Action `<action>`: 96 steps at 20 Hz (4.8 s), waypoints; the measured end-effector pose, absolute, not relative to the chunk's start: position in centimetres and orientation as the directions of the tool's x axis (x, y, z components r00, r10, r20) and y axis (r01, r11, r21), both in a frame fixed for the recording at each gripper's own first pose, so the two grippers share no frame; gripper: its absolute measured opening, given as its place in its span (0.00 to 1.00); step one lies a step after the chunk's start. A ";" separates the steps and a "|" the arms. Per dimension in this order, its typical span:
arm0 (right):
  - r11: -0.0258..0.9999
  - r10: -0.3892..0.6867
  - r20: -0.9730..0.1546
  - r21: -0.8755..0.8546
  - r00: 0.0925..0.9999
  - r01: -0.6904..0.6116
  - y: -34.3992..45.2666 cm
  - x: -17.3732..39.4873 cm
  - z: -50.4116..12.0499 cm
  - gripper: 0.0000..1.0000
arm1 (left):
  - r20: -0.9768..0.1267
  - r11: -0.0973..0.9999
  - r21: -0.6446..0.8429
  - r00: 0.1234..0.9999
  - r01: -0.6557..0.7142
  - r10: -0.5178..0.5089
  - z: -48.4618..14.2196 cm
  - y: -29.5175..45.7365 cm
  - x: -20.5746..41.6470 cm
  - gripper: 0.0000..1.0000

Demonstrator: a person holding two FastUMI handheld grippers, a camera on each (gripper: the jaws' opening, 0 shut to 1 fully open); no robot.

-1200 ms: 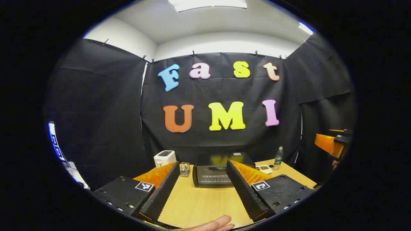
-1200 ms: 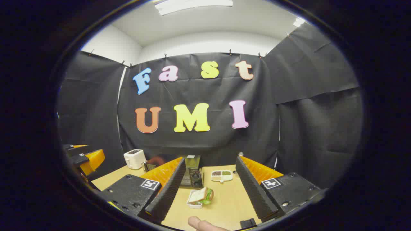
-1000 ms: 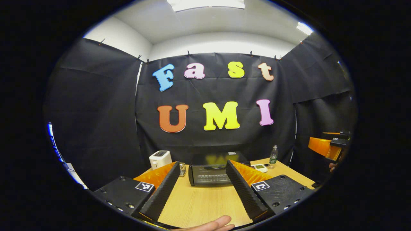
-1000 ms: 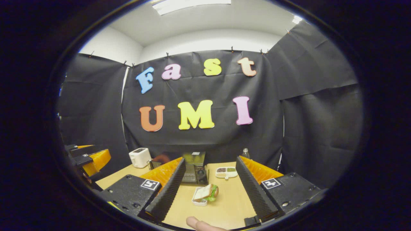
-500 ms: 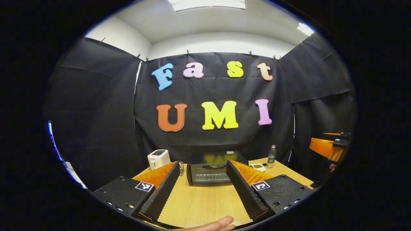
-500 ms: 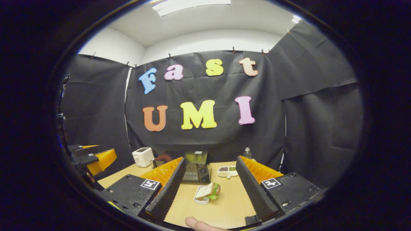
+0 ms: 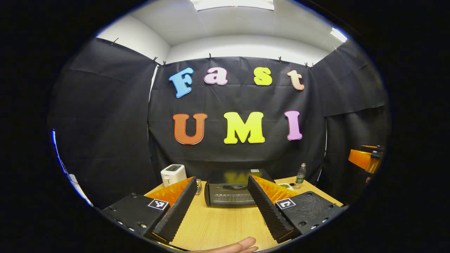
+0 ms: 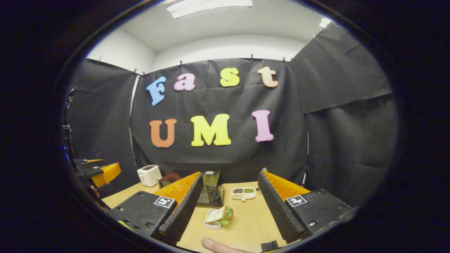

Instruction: Open the electric oven with the left hand, put the food in, and close the electric oven.

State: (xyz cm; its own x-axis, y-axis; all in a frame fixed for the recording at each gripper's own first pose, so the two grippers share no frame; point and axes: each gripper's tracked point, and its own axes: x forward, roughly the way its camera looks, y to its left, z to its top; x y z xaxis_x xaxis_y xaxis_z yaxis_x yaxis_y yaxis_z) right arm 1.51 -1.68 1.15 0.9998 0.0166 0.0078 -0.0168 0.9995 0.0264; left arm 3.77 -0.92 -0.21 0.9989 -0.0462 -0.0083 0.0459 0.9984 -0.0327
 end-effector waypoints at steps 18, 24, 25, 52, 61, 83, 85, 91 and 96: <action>0.999 -0.021 0.029 0.046 0.999 0.020 -6.4 7.6 3.2 0.89 | -0.410 0.989 -0.075 0.900 0.126 -0.146 -11.9 -6.0 23.8 0.94; 0.999 -0.028 -0.007 0.034 1.000 0.028 -6.8 9.3 1.4 1.00 | -0.485 0.989 -0.068 0.862 0.131 -0.148 -16.3 -7.4 28.4 0.94; 0.999 -0.030 -0.013 0.031 0.999 0.031 -6.9 9.6 1.1 1.00 | -0.498 0.988 -0.075 0.853 0.138 -0.157 -16.9 -7.6 29.0 0.94; 0.996 -0.077 -0.046 -0.038 0.996 0.076 -9.5 11.4 -1.1 1.00 | -0.545 0.985 -0.031 0.823 0.171 -0.160 -21.8 -9.2 24.3 0.95; 0.997 -0.059 0.015 -0.051 0.998 0.060 -7.9 9.3 0.9 0.90 | -0.508 0.987 -0.029 0.848 0.160 -0.153 -25.6 -8.9 18.5 0.95; 0.996 -0.085 -0.037 0.002 0.996 0.085 -8.2 9.9 -1.3 1.00 | -0.531 0.993 -0.015 0.841 0.115 -0.105 -33.0 -7.2 14.0 0.95; 0.996 -0.085 -0.049 -0.005 0.995 0.085 -8.3 10.3 -1.5 1.00 | -0.491 0.993 -0.023 0.864 0.115 -0.111 -30.5 -6.7 13.8 0.95; 0.996 -0.080 -0.121 0.015 0.989 0.083 -8.9 12.9 -3.7 1.00 | -0.284 0.988 -0.064 0.947 0.140 -0.153 -18.4 -5.2 12.1 0.95; 0.998 -0.019 -0.240 0.055 0.970 0.033 -8.3 16.8 -7.9 1.00 | -0.078 0.997 -0.022 0.994 0.080 -0.082 -8.6 -1.7 10.1 0.95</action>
State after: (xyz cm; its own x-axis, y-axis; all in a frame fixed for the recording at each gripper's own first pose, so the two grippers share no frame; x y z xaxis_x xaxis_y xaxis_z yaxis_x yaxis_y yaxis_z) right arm 16.81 -8.32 -7.91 0.9705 -0.0190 -0.2404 0.0330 0.9980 0.0545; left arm 10.10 -1.75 -8.56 0.9935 -0.0819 -0.0784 0.0804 0.9965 -0.0223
